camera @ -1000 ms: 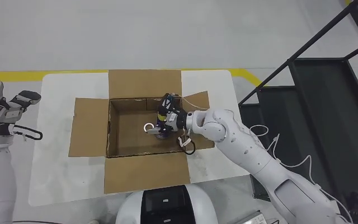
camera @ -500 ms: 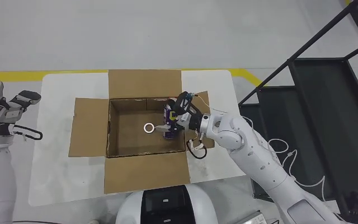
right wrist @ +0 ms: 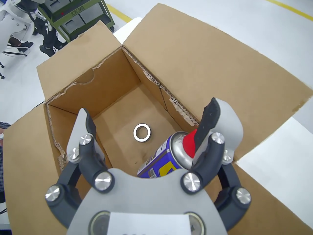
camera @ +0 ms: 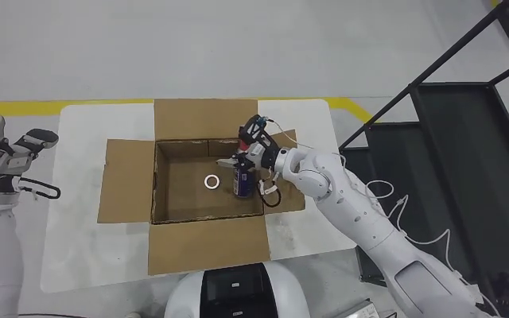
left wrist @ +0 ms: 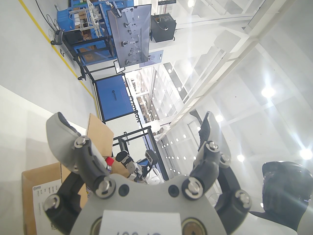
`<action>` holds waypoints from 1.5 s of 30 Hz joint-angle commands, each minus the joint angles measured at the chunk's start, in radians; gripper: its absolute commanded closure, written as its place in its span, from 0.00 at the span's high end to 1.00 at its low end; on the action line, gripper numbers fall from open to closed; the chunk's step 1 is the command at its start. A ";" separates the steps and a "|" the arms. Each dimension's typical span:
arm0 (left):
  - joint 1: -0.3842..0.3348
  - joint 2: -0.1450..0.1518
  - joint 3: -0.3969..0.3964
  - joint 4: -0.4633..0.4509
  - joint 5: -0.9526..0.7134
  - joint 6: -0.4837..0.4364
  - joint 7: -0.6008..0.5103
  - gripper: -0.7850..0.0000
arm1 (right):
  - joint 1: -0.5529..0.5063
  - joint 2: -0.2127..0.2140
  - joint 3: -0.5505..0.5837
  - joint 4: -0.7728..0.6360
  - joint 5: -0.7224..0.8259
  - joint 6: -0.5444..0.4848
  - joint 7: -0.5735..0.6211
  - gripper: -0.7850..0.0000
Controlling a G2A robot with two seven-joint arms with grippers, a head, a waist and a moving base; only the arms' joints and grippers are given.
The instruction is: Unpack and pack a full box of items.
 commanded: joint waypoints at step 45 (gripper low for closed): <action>0.000 0.000 0.000 0.000 0.000 0.000 0.000 1.00 | -0.242 0.042 0.186 -0.243 0.051 0.118 0.254 1.00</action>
